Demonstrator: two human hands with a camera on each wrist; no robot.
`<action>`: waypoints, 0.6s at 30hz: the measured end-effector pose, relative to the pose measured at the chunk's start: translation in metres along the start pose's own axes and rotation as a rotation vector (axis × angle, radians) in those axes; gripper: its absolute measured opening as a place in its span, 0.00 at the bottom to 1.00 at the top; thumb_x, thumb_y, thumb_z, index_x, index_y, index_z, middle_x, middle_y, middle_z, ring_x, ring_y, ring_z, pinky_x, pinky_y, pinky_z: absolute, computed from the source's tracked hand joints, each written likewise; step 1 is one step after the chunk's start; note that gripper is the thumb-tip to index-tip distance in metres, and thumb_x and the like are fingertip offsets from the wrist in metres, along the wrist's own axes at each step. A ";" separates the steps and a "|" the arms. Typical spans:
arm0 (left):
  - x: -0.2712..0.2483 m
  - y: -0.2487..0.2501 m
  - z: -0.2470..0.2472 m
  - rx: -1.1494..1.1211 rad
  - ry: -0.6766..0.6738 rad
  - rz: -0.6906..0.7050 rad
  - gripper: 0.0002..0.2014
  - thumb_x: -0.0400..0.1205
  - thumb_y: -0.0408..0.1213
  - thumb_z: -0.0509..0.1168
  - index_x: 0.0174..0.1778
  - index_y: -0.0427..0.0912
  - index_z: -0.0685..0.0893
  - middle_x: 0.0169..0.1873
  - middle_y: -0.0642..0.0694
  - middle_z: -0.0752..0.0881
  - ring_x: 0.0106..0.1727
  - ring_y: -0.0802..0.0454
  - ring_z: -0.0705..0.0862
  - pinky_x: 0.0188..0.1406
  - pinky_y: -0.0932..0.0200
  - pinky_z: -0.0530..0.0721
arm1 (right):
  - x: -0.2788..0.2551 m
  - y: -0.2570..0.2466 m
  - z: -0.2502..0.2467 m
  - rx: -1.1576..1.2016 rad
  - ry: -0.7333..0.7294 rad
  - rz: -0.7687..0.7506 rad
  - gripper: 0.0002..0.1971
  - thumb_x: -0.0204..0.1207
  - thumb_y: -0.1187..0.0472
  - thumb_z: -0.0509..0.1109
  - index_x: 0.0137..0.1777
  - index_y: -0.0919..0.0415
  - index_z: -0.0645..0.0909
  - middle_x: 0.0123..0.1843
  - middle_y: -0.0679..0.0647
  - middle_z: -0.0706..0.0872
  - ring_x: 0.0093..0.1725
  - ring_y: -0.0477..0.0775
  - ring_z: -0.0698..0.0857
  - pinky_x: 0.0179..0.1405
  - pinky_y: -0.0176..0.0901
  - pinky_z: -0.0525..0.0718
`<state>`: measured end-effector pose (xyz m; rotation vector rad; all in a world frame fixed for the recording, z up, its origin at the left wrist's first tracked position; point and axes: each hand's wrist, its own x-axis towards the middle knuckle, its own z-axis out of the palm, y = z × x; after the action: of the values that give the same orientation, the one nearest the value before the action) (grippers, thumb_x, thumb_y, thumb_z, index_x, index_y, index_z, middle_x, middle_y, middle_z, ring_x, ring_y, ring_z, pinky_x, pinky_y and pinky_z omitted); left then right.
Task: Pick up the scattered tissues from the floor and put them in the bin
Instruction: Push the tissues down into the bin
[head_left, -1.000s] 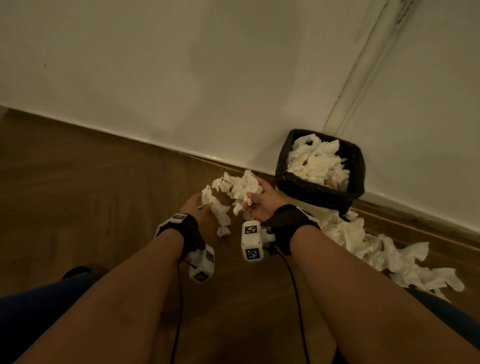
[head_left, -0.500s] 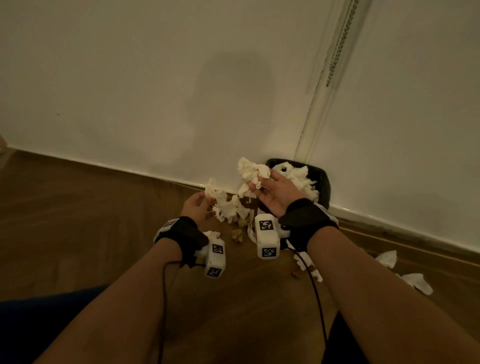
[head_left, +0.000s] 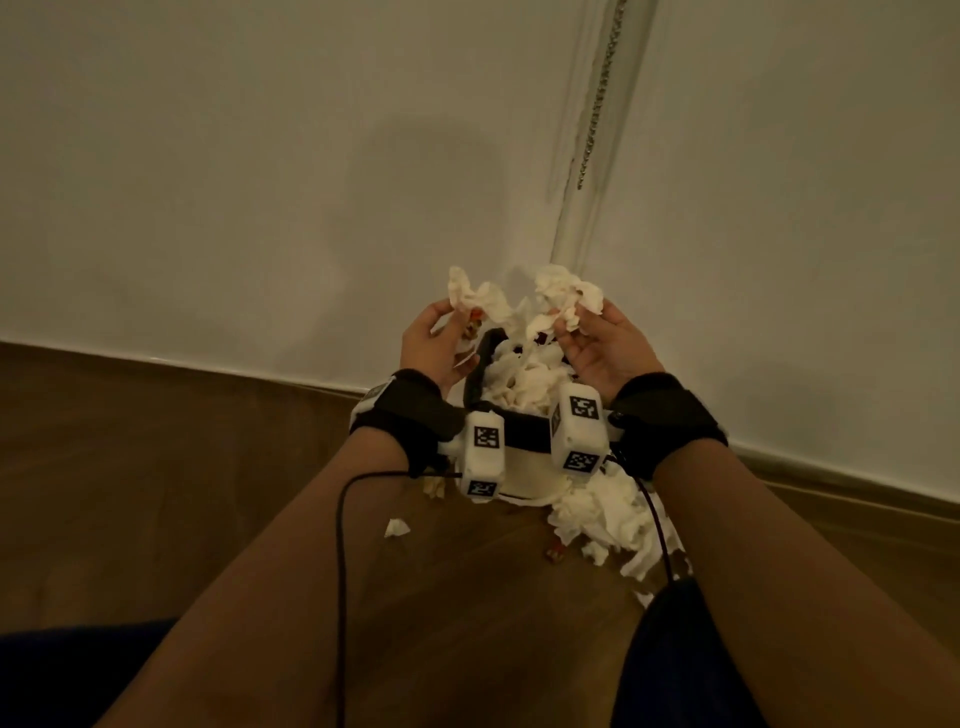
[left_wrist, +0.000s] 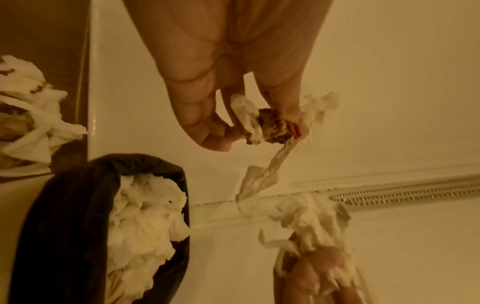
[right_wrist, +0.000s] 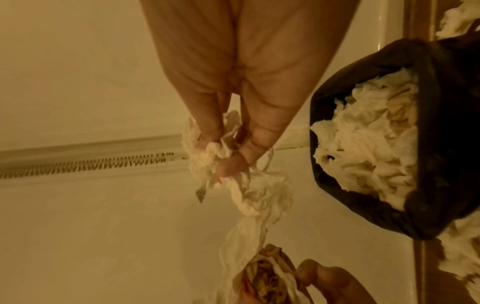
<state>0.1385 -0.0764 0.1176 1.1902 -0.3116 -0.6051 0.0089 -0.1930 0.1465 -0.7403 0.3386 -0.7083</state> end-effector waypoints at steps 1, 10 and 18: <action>0.001 -0.002 0.006 0.022 -0.003 0.012 0.06 0.84 0.41 0.62 0.42 0.53 0.80 0.39 0.50 0.85 0.38 0.53 0.82 0.34 0.60 0.82 | 0.002 -0.002 -0.003 0.005 0.014 -0.008 0.11 0.83 0.74 0.55 0.52 0.64 0.78 0.42 0.58 0.87 0.33 0.49 0.89 0.38 0.35 0.88; 0.022 -0.046 0.020 0.326 0.016 0.186 0.02 0.83 0.36 0.63 0.48 0.45 0.81 0.39 0.47 0.87 0.37 0.56 0.84 0.33 0.68 0.83 | 0.025 0.003 -0.043 -0.098 0.158 0.109 0.10 0.83 0.73 0.55 0.57 0.68 0.77 0.46 0.62 0.82 0.40 0.55 0.82 0.32 0.34 0.87; 0.038 -0.089 0.016 1.027 -0.034 0.243 0.09 0.78 0.45 0.67 0.52 0.49 0.84 0.53 0.45 0.86 0.52 0.46 0.83 0.46 0.59 0.77 | 0.047 0.035 -0.075 -0.715 0.369 0.266 0.19 0.79 0.70 0.66 0.69 0.72 0.74 0.67 0.69 0.79 0.64 0.67 0.81 0.61 0.55 0.83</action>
<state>0.1357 -0.1328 0.0371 2.0778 -0.8425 -0.2251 0.0200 -0.2444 0.0673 -1.2094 1.0417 -0.4589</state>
